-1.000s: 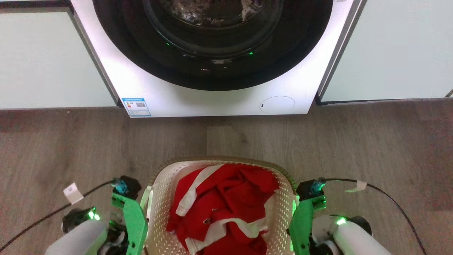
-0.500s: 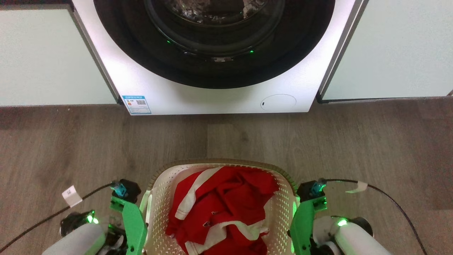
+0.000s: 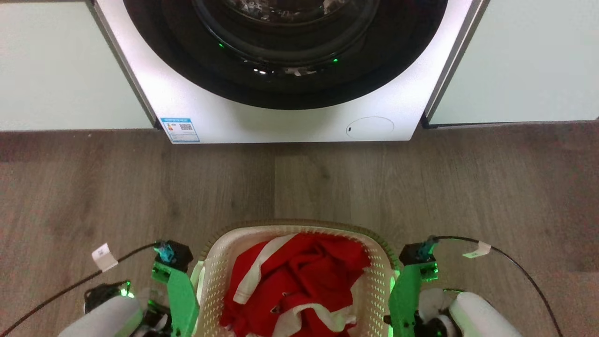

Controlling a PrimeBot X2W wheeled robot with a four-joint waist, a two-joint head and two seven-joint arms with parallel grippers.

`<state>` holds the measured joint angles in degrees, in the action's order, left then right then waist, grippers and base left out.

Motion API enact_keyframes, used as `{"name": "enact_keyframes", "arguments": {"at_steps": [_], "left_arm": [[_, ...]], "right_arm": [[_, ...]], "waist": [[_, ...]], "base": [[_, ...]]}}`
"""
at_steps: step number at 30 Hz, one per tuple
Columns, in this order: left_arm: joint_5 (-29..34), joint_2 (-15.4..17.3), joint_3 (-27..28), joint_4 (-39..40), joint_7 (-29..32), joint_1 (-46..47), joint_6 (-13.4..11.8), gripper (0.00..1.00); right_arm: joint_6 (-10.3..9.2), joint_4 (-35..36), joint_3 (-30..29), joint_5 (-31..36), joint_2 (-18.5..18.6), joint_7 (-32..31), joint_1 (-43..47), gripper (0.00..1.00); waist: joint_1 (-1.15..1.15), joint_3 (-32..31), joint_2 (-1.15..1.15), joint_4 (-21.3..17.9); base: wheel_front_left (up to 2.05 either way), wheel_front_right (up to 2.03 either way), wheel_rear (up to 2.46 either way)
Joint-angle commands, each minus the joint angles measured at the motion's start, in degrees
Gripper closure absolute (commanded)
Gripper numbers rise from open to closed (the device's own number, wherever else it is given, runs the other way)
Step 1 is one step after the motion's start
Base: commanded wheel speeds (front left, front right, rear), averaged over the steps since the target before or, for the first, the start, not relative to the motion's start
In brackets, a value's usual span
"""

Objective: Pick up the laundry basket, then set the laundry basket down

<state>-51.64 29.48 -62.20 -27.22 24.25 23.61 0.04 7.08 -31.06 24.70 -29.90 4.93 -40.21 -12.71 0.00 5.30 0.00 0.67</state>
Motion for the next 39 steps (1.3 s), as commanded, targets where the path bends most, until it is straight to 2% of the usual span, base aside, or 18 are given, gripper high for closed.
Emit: {"name": "enact_keyframes", "arguments": {"at_steps": [1,14,32,39], "left_arm": [[0.0,1.1,1.1,1.5,0.4,3.4,1.3,1.0],[-1.3,0.4,0.4,0.5,4.2,5.9,3.2,1.0],[-1.8,0.4,-0.1,0.7,4.8,6.2,3.3,1.0],[-0.3,-0.4,0.0,0.1,2.5,7.2,2.5,1.0]], "right_arm": [[0.41,2.3,0.9,-0.7,-1.2,-0.2,-4.0,1.0],[0.41,-0.5,0.5,-4.2,-1.9,-5.4,-8.5,1.0],[0.41,-1.6,0.4,-3.9,-2.0,-5.2,-9.1,1.0],[0.41,-1.5,0.4,-2.7,-2.0,-3.9,-9.4,1.0]], "waist": [[0.0,0.2,0.0,0.1],[0.0,1.1,0.0,0.6],[0.0,1.9,0.0,0.5],[0.0,4.3,0.0,0.6]], "base": [[0.0,0.0,0.0],[0.0,0.0,0.0],[0.0,0.0,0.0],[0.0,0.0,0.0]]}}
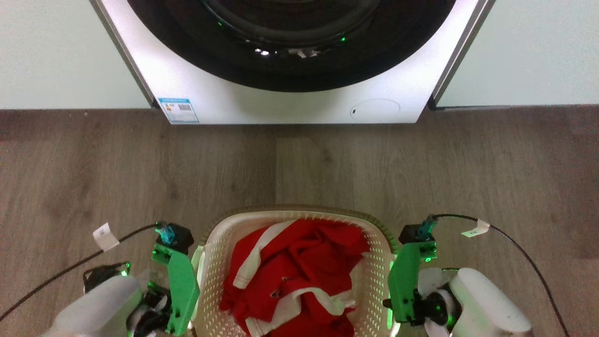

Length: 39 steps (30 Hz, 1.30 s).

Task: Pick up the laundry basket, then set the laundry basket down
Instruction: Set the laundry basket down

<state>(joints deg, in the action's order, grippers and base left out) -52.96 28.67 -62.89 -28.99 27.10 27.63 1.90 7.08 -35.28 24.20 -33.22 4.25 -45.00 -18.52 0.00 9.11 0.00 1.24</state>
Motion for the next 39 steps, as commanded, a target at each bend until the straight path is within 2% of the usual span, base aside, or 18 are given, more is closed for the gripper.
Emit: {"name": "enact_keyframes", "arguments": {"at_steps": [1,18,32,39], "left_arm": [[1.2,0.2,0.6,1.7,-0.6,3.3,0.6,1.0],[2.6,-5.1,-0.5,-5.6,-1.3,9.7,2.9,1.0],[4.4,-11.6,-2.4,-16.0,-5.3,15.6,4.9,1.0],[4.7,-15.9,-3.3,-22.4,-9.5,18.4,5.4,1.0]], "right_arm": [[0.41,2.8,1.0,0.8,-1.3,1.2,-3.7,1.0],[0.41,0.9,-0.5,2.1,-1.4,5.7,-8.8,1.0],[0.41,-4.5,-0.9,4.4,-1.4,11.8,-14.1,1.0],[0.41,-6.5,-1.6,5.6,-1.4,16.9,-16.5,1.0]], "waist": [[0.0,1.1,0.0,0.1],[0.0,14.3,0.0,0.9],[0.0,23.9,0.0,1.9],[0.0,28.2,0.0,2.8]], "base": [[0.0,0.0,0.0],[0.0,0.0,0.0],[0.0,0.0,0.0],[0.0,0.0,0.0]]}}
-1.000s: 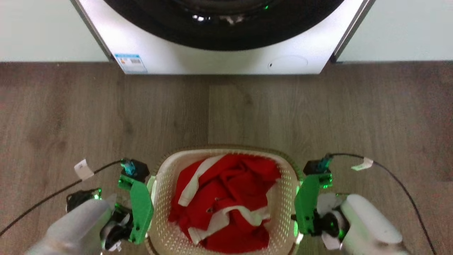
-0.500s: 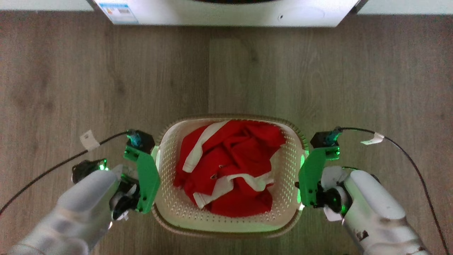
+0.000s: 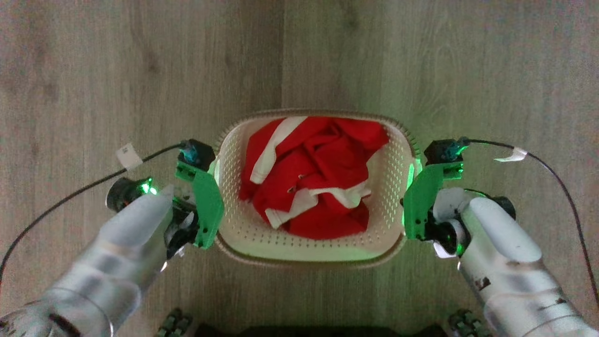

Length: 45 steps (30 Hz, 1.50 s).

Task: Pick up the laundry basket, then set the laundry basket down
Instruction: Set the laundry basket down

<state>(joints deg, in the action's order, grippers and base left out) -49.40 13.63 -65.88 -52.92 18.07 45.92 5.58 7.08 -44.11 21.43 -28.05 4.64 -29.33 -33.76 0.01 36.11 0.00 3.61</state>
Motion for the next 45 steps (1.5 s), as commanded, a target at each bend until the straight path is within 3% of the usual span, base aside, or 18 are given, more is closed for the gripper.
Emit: {"name": "enact_keyframes", "arguments": {"at_steps": [1,11,40,41,42,43,44,45], "left_arm": [[1.3,-1.4,-0.5,0.6,-1.2,0.6,1.7,1.0],[0.1,-5.6,-2.8,-5.1,-5.3,3.8,1.9,1.0],[-3.6,-7.5,-6.6,-11.0,-12.7,8.7,1.9,1.0],[-3.6,-7.6,-6.6,-11.4,-13.1,8.8,1.9,0.78],[-3.7,-7.8,-6.7,-11.7,-13.4,8.8,1.9,0.63],[-3.6,-7.9,-6.7,-12.1,-13.7,8.9,1.9,0.55],[-3.5,-8.0,-6.8,-12.4,-13.9,9.0,1.9,0.49],[-3.4,-8.1,-6.8,-12.7,-14.1,9.0,1.9,0.28]], "right_arm": [[0.41,2.0,1.2,0.8,-1.8,1.9,-1.6,1.0],[0.41,-2.1,1.4,1.9,-1.8,5.4,-3.9,1.0],[0.41,-8.2,2.4,1.7,-1.8,11.9,-7.8,1.0],[0.41,-8.4,2.3,1.8,-1.8,12.2,-7.9,0.86],[0.41,-8.7,2.3,2.0,-1.8,12.4,-8.0,0.66],[0.41,-8.9,2.2,2.3,-1.8,12.8,-8.1,0.42],[0.41,-9.1,2.1,2.4,-1.8,13.1,-8.2,0.02],[0.41,-9.3,2.1,2.4,-1.8,13.4,-8.3,0.0]], "waist": [[-0.01,1.8,0.0,0.6],[-0.01,6.0,0.0,1.9],[-0.01,8.6,0.0,2.7],[-0.01,8.6,0.0,2.8],[-0.01,8.6,0.0,2.8],[-0.01,8.6,0.0,2.8],[-0.01,8.6,0.0,2.8],[-0.01,8.6,0.0,2.8]], "base": [[0.0,0.0,0.0],[0.0,0.0,0.0],[0.0,0.0,0.0],[0.0,0.0,0.0],[0.0,0.0,0.0],[0.0,0.0,0.0],[0.0,0.0,0.0],[0.0,0.0,0.0]]}}
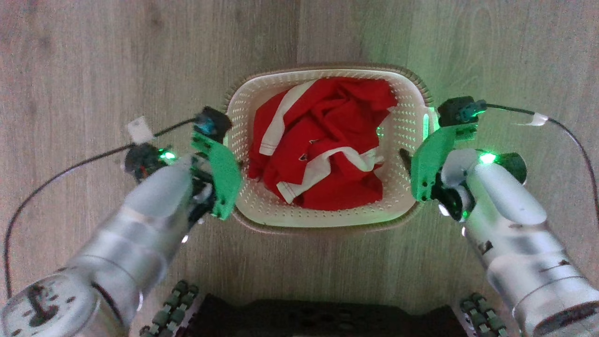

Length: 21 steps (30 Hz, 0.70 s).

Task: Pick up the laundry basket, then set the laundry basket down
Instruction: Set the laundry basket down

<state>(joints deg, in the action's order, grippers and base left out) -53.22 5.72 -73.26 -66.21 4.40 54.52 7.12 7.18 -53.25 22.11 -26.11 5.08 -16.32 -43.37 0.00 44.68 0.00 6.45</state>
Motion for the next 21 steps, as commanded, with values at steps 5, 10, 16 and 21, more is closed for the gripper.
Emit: {"name": "enact_keyframes", "arguments": {"at_steps": [5,10,16,21], "left_arm": [[0.7,-0.8,0.4,-0.9,-1.7,0.7,0.4,0.0],[0.7,-1.3,0.3,-2.2,-2.6,0.8,0.4,0.0],[0.6,-1.6,0.2,-3.4,-3.1,0.7,0.4,0.0],[0.5,-1.7,0.2,-4.5,-3.4,0.5,0.4,0.0]], "right_arm": [[0.31,-1.0,1.5,0.3,-2.2,1.0,1.0,0.0],[0.31,-2.1,1.9,-0.1,-2.2,0.9,0.7,0.0],[0.31,-2.6,2.7,-1.0,-2.2,0.9,0.8,0.0],[0.31,-3.0,3.3,-1.8,-2.2,1.1,0.8,0.0]], "waist": [[0.0,-0.1,0.0,0.1],[0.0,-0.6,0.0,0.1],[0.0,-1.4,0.0,0.0],[0.0,-2.5,0.0,-0.3]], "base": [[0.0,0.0,0.0],[0.0,0.0,0.0],[0.0,0.0,0.0],[0.0,0.0,0.0]]}}
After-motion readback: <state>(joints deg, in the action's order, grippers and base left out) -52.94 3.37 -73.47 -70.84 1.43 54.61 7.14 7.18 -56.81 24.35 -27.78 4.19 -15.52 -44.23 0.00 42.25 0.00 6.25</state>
